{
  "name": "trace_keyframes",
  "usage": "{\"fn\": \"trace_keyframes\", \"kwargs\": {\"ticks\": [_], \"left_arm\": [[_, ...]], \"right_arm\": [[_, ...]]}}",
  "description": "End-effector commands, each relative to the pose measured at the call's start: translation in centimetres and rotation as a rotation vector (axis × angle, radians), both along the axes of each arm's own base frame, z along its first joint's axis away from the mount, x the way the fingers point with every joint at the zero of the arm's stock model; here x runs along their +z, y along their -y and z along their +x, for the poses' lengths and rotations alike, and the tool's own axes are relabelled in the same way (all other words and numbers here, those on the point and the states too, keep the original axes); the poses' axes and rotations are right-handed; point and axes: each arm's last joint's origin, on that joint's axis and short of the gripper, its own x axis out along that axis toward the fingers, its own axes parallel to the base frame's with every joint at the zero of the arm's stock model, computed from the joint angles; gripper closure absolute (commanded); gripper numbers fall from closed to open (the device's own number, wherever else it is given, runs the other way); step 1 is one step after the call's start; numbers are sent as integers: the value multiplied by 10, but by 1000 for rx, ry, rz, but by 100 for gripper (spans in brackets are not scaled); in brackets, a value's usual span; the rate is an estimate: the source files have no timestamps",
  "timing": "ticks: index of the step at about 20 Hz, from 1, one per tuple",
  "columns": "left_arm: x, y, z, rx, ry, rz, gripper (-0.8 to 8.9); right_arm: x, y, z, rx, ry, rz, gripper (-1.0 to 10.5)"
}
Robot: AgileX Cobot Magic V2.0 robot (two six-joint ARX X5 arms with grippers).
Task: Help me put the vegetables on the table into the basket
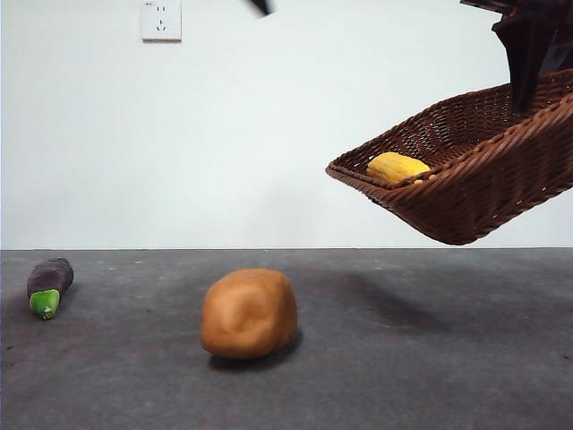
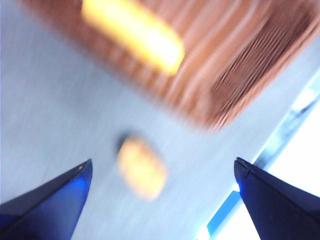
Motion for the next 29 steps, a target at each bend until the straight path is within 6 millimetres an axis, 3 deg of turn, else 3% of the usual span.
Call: {"fn": "trace_keyframes", "kwargs": {"ticks": [1, 4, 7, 11, 16, 22, 23, 25, 26, 29], "left_arm": [[-33, -5, -6, 14, -38, 42, 342], [-82, -13, -11, 94, -81, 34, 342], [-131, -19, -4, 200, -127, 35, 342], [-173, -19, 9, 295, -157, 28, 342], [-199, -10, 27, 303, -199, -3, 341], [-220, -4, 33, 313, -226, 31, 363], [-221, -4, 33, 305, -226, 38, 445], [-221, -4, 33, 280, -217, 45, 743], [-221, -4, 34, 275, -215, 44, 835], [-220, -4, 34, 244, -205, 51, 822]], "right_arm": [[-1, -1, 3, 13, 19, 7, 964], [0, -1, 5, 13, 35, 9, 964], [0, -1, 6, 13, 47, 11, 964], [0, -1, 6, 14, 51, 12, 964], [0, -1, 6, 21, 53, 9, 964], [0, -1, 6, 28, 56, 7, 964], [0, -1, 6, 28, 56, 7, 964], [0, -1, 6, 28, 56, 8, 964], [0, -1, 6, 28, 55, 7, 964], [0, -1, 6, 28, 53, 7, 964]]}}
